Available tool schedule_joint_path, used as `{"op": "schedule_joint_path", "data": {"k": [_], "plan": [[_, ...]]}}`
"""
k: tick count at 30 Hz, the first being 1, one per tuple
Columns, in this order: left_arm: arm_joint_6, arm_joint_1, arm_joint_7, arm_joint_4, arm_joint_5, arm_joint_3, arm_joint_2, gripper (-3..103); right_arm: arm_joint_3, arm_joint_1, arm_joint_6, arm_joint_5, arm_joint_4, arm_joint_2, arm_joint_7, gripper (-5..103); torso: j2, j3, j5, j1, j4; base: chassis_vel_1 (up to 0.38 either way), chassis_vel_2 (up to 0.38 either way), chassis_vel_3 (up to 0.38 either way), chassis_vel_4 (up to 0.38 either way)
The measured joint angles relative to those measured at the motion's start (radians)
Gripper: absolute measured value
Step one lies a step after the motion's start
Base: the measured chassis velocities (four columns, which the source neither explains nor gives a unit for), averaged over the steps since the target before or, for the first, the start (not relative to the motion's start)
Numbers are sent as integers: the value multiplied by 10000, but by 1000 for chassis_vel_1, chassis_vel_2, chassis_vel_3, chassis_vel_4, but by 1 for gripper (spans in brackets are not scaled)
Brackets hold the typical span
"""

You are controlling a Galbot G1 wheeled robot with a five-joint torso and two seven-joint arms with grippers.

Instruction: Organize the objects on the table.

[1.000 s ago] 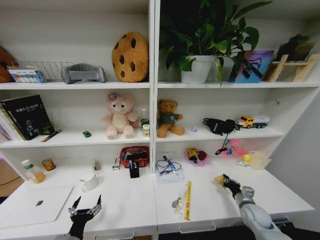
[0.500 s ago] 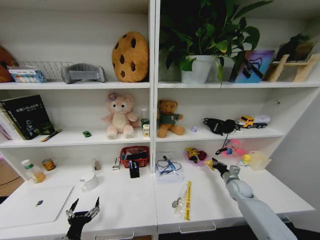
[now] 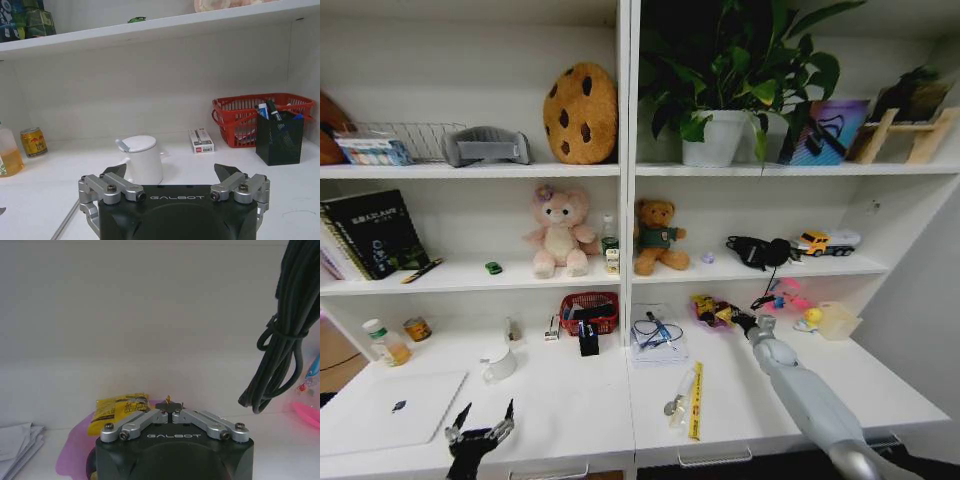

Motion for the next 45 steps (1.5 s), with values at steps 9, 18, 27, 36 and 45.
{"op": "schedule_joint_path", "data": {"k": [9, 18, 27, 36, 45], "plan": [[36, -77, -7, 94, -7, 29, 9, 99, 95, -143, 263, -348, -80, 305, 5, 7, 0, 0, -1, 0, 0, 0, 0, 0, 0], [36, -103, -8, 127, -12, 86, 10, 99, 378, -663, 229, -116, 681, 130, 35, 39, 0, 0, 0, 0, 4, 0, 0, 0, 0], [12, -222, -7, 143, -24, 163, -29, 99, 1441, -3232, -204, 231, 3968, -631, 428, 66, 1, 0, 0, -1, 0, 0, 0, 0, 0], [-63, -416, 8, 82, -148, 169, -49, 99, 3860, -6893, -836, 522, 8572, -585, 1776, 99, 3, -2, 0, -4, 1, 0, 0, 0, 0], [-39, -809, -46, -153, -559, 5, 171, 99, 6375, -10120, -683, -442, 11299, 476, 1279, 100, 3, -2, 0, -4, -2, 0, 0, 0, 0]]}}
